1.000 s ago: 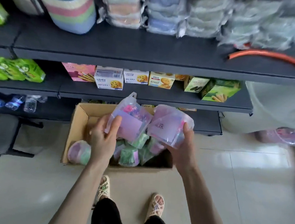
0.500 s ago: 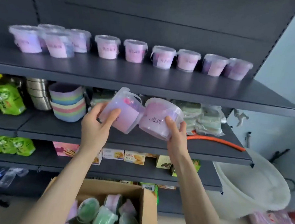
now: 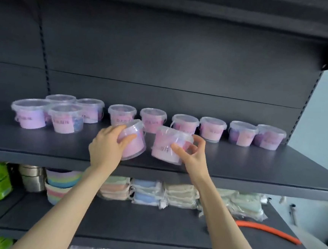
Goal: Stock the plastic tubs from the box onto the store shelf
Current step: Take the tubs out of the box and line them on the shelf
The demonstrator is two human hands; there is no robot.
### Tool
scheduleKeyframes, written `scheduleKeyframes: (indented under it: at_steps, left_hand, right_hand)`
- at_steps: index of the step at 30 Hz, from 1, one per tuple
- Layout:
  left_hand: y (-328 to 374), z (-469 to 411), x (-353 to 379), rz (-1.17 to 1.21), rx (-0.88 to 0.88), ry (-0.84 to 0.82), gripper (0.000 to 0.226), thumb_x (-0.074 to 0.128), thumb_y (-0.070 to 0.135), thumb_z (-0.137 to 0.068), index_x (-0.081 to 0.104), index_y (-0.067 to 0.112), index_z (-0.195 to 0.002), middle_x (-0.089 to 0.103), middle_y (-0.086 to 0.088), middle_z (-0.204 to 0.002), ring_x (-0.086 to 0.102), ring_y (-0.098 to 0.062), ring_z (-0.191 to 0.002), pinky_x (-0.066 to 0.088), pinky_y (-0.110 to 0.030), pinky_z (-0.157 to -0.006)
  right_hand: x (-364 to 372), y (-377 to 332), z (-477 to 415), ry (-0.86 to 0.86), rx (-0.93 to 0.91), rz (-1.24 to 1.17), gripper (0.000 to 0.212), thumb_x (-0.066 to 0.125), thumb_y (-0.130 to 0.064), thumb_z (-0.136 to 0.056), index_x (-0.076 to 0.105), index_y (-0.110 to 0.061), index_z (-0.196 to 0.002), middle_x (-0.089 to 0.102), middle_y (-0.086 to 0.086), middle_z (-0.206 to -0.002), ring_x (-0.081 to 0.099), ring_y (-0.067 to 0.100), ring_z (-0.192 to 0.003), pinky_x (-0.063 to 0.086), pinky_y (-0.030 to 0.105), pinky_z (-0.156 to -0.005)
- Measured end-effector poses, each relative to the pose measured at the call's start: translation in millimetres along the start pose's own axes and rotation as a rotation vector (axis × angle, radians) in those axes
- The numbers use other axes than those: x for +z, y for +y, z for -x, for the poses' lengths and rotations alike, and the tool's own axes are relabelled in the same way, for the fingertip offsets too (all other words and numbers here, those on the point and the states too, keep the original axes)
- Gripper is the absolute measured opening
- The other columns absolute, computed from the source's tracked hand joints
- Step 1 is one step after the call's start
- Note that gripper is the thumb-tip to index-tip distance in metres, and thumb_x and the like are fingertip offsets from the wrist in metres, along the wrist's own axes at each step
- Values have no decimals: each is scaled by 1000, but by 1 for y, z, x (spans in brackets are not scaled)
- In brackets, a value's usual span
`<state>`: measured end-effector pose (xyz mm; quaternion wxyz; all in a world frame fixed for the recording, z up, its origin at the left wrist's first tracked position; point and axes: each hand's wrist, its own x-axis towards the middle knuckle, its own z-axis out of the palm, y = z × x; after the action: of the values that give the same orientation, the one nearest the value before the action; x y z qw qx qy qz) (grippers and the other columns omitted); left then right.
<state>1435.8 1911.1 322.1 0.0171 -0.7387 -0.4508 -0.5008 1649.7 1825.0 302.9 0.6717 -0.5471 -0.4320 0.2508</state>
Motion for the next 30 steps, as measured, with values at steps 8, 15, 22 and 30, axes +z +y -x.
scheduleKeyframes:
  at_steps: [8,15,22,30]
  left_hand:
    - [-33,-11,35,-98,-67,-41,69,77,37,-71,50,13,-130,38,-16,-140,32,-37,-126,38,-50,-90]
    - [-55,-15,41,316,-498,-202,139,90,35,-51,-11,28,-146,25,-11,-151,36,-31,-132,37,-44,-99]
    - [-72,-41,49,139,-577,-363,102,83,51,-55,28,7,-129,53,-11,-127,54,-33,-111,48,-39,-82]
    - [-87,-58,60,48,-513,-429,104,73,63,-61,27,11,-138,46,-7,-139,42,-32,-127,32,-47,-103]
  right_hand:
    - [15,18,-57,-245,-26,277,91,74,-21,-82,14,-24,-150,37,2,-149,43,18,-131,39,33,-108]
    - [56,19,-57,-44,-89,576,130,83,-59,-50,0,-32,-146,14,2,-144,28,28,-133,37,46,-103]
    - [73,29,-84,12,-23,413,115,82,-33,-70,0,-12,-149,23,8,-154,36,32,-135,34,49,-108]
    - [89,32,-96,53,51,511,128,87,-42,-58,0,-15,-149,24,6,-154,38,32,-134,38,47,-106]
